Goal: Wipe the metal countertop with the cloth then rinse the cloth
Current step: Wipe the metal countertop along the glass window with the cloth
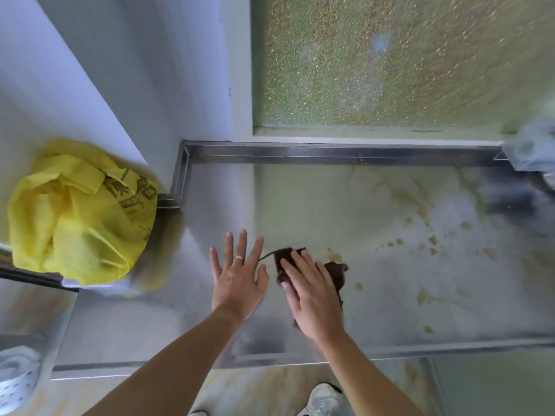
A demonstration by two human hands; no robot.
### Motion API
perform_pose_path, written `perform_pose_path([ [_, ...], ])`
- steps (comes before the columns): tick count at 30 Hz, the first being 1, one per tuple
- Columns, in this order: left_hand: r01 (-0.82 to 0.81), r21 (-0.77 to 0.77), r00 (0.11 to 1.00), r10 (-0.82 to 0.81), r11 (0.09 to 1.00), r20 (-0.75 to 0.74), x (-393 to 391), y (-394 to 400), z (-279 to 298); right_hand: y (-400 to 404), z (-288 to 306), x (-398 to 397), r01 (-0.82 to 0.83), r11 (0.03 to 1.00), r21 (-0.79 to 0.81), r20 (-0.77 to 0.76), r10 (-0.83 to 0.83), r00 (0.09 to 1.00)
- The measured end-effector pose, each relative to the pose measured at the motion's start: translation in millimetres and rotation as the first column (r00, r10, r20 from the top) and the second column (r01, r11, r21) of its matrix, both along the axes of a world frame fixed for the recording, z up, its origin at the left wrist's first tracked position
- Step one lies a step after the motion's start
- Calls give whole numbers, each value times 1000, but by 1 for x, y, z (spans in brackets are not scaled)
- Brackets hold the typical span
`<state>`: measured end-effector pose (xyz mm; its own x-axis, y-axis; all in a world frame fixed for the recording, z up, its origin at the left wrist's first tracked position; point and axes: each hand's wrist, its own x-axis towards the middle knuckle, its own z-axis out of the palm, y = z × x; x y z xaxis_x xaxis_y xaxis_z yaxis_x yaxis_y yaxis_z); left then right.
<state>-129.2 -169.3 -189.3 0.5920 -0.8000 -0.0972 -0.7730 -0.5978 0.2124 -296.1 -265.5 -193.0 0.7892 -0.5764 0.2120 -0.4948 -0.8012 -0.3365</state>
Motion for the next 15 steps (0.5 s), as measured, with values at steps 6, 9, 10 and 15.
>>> perform_pose_path([
  [6,-4,-32,998,6,999,66,-2,-1,-9,-111,5,12,111,993,-40,-1,-111,994],
  [9,-21,-37,998,23,999,58,-3,-3,-8,-154,4,19,170,985,-25,8,-170,985],
  [10,-24,-41,998,26,999,55,-3,-3,-7,-165,3,21,202,979,-7,20,-201,979],
  [15,-36,-25,999,36,999,24,-2,-3,0,-198,22,24,419,882,213,34,-436,899],
])
